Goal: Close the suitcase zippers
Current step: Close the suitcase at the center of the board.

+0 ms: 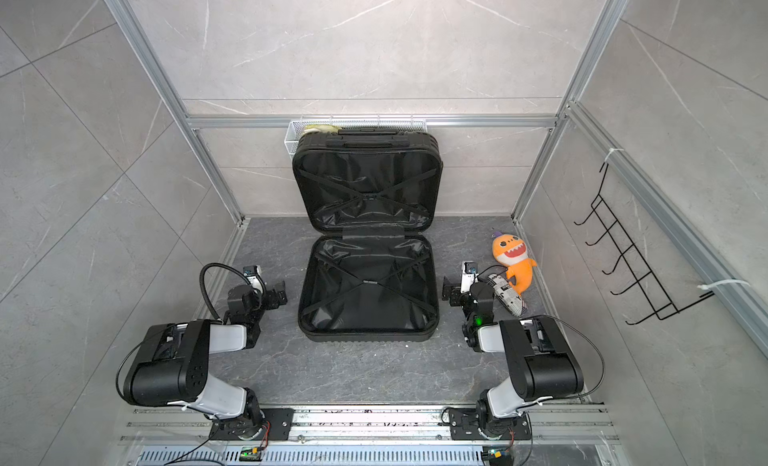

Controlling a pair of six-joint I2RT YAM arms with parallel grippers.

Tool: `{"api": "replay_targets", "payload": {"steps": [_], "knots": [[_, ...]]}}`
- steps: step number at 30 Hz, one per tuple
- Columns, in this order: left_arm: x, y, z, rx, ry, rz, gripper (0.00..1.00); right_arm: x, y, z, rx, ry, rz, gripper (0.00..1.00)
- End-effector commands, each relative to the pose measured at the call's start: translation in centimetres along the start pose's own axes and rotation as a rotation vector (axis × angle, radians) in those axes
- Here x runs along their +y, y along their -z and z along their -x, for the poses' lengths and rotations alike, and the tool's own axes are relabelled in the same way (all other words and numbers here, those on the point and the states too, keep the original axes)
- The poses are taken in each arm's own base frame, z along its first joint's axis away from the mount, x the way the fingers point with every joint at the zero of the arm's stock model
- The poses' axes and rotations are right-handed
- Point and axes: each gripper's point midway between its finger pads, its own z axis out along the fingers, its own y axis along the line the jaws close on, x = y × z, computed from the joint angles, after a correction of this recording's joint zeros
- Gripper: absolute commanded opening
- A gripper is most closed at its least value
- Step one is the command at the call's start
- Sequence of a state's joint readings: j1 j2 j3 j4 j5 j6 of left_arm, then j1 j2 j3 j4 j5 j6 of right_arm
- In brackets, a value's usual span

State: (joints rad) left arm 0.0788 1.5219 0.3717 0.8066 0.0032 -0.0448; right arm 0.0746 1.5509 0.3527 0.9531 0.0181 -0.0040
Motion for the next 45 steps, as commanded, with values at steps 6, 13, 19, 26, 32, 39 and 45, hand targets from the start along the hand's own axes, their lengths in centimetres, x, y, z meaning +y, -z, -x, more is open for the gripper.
{"api": "replay_targets", "payload": {"steps": [6, 13, 19, 26, 32, 39, 45], "knots": [[0.0, 0.3, 1.1, -0.035, -0.026, -0.006, 1.0, 0.3, 0.2, 0.0, 0.003, 0.006, 0.011, 1.0], [-0.1, 0.3, 1.1, -0.035, -0.025, -0.006, 1.0, 0.3, 0.2, 0.1, 0.001, 0.004, 0.012, 1.0], [-0.1, 0.3, 1.1, -0.037, -0.025, -0.007, 1.0, 0.3, 0.2, 0.0, 0.003, 0.004, 0.011, 1.0], [2.4, 3.1, 4.5, -0.028, 0.069, 0.153, 1.0, -2.5, 2.4, 3.2, -0.004, -0.057, -0.149, 1.0], [2.2, 6.7, 7.7, 0.07, 0.289, 0.175, 1.0, -1.3, 2.9, 8.6, 0.112, -0.15, -0.086, 1.0], [-4.0, 8.7, 7.0, 0.343, 0.455, -0.117, 0.99, 3.0, 2.6, 18.5, 0.091, -0.152, 0.168, 1.0], [-8.5, 10.0, 5.6, 0.506, 0.495, -0.319, 0.87, 4.8, 2.3, 26.0, -0.054, -0.103, 0.284, 0.99]]}}
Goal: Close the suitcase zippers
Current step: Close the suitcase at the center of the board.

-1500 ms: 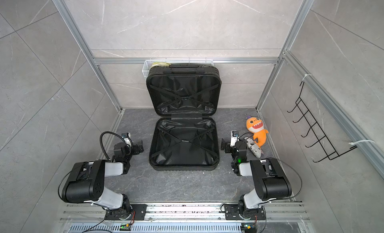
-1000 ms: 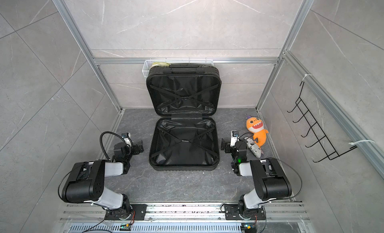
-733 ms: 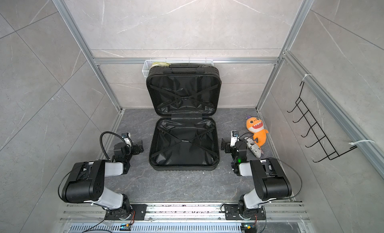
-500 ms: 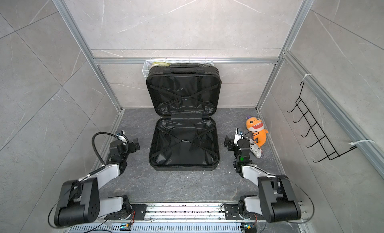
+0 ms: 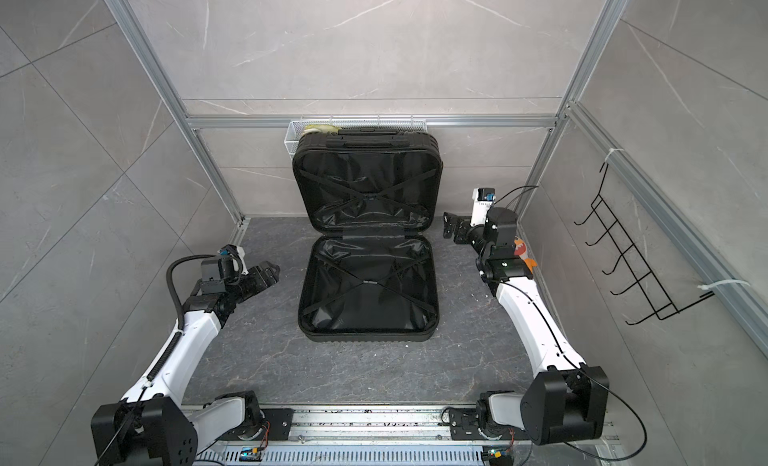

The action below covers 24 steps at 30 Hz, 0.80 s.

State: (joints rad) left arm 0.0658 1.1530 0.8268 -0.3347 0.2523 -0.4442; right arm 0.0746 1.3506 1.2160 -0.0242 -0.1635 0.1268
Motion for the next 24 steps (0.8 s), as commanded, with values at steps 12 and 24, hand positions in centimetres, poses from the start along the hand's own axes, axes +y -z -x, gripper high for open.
{"api": "replay_targets", "payload": {"steps": [12, 24], "knots": [[-5.1, -2.1, -6.9, 0.331, 0.017, -0.151, 0.68, 4.0, -3.7, 8.5, -0.121, 0.136, 0.134, 0.74], [-5.6, -4.0, -8.2, 0.385, 0.045, -0.159, 0.39, 5.3, -6.9, 11.1, -0.135, 0.187, 0.164, 0.56]]}}
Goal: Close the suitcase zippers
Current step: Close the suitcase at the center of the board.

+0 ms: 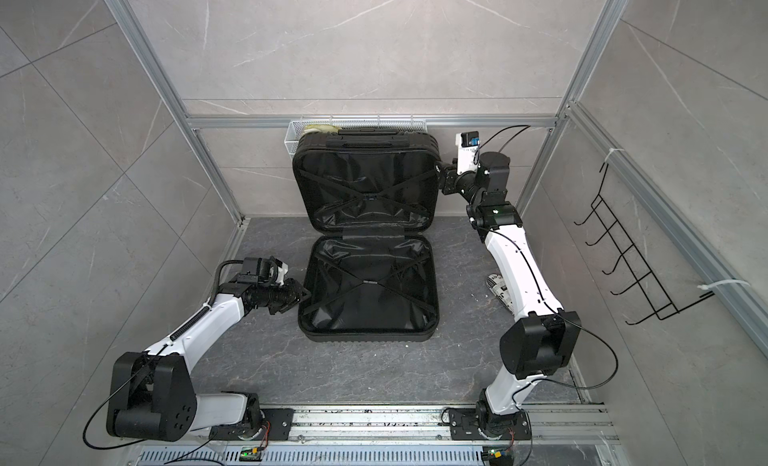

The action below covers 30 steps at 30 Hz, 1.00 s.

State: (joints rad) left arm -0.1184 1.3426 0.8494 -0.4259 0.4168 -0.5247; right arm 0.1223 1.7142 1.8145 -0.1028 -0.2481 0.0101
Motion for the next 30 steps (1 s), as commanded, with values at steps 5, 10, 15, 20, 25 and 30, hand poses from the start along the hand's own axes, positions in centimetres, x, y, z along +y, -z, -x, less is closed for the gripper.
{"api": "replay_targets", "payload": {"steps": [5, 10, 15, 20, 25, 30], "knots": [[-1.1, -0.5, 0.8, 0.008, 0.003, -0.043, 0.32, 1.1, -1.8, -0.1, 0.013, 0.058, 0.009, 0.54], [-0.8, -1.1, 0.8, 0.018, 0.011, -0.037, 0.23, 0.9, -2.6, -0.3, 0.021, 0.104, -0.032, 0.48], [-0.9, -1.8, 1.0, 0.027, 0.024, -0.053, 0.13, 0.4, -3.3, -0.4, 0.025, 0.13, -0.071, 0.4], [-1.1, -2.5, 1.5, 0.027, 0.041, -0.072, 0.02, 0.4, -3.5, -0.3, 0.026, 0.155, -0.073, 0.31], [-1.0, -3.3, 1.8, 0.026, 0.067, -0.078, 0.0, 0.5, -3.4, -0.3, 0.029, 0.177, -0.068, 0.15], [-0.9, -4.0, 2.5, 0.009, 0.109, -0.084, 0.0, 1.1, -2.6, -0.5, 0.034, 0.189, -0.054, 0.0]]}}
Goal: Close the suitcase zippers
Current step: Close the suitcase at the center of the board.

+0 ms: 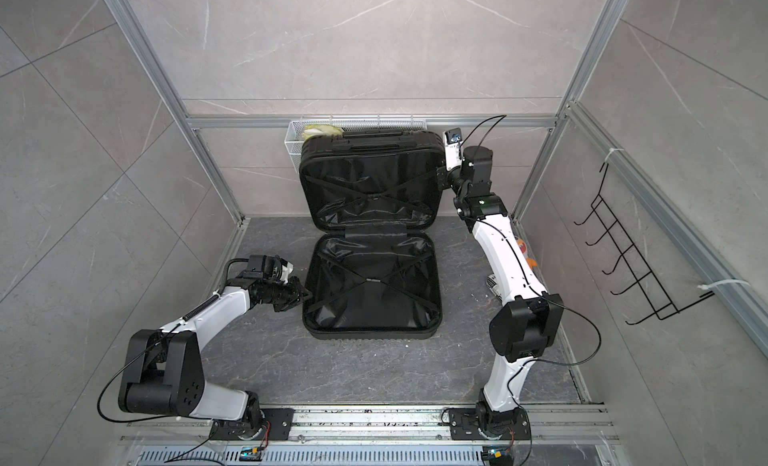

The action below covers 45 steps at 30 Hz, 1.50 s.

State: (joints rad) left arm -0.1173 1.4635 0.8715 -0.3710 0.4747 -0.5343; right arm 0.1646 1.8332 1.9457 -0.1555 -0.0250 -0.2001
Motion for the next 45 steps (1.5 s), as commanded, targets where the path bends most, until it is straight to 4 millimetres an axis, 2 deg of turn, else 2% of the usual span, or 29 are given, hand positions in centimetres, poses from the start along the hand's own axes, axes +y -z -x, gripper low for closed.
{"api": "replay_targets", "payload": {"steps": [1, 6, 18, 23, 27, 29, 36, 40, 43, 45], "knots": [[-1.2, -1.5, 2.5, -0.058, 0.084, -0.058, 0.0, 3.2, 1.2, 1.1, -0.032, -0.017, 0.126, 0.0], [-1.0, -1.8, 3.1, -0.084, 0.118, -0.061, 0.0, 4.1, 2.8, 0.1, -0.033, -0.014, 0.15, 0.0], [-0.9, -2.8, 3.9, -0.095, 0.172, -0.08, 0.0, 7.8, 7.8, -1.7, -0.004, -0.01, 0.24, 0.0], [-1.2, -2.6, 4.2, -0.101, 0.168, -0.085, 0.0, 9.2, 10.0, -3.6, 0.05, -0.046, 0.268, 0.0], [-1.6, -2.2, 4.4, -0.107, 0.16, -0.087, 0.0, 9.9, 12.0, -5.7, 0.093, -0.087, 0.282, 0.06], [-1.8, -1.8, 4.4, -0.115, 0.154, -0.086, 0.05, 10.1, 13.0, -7.0, 0.128, -0.109, 0.282, 0.11], [-1.5, 0.3, 4.1, -0.16, 0.129, -0.028, 0.31, 10.9, 16.6, -12.1, 0.253, -0.221, 0.296, 0.22], [-1.2, 1.5, 3.8, -0.182, 0.113, 0.006, 0.35, 11.2, 18.3, -14.7, 0.318, -0.248, 0.3, 0.24], [-0.6, 2.5, 3.3, -0.198, 0.103, 0.053, 0.46, 11.1, 19.2, -16.7, 0.366, -0.257, 0.278, 0.25], [0.2, 3.2, 2.9, -0.216, 0.108, 0.098, 0.49, 10.9, 19.5, -17.8, 0.388, -0.265, 0.253, 0.26]]}}
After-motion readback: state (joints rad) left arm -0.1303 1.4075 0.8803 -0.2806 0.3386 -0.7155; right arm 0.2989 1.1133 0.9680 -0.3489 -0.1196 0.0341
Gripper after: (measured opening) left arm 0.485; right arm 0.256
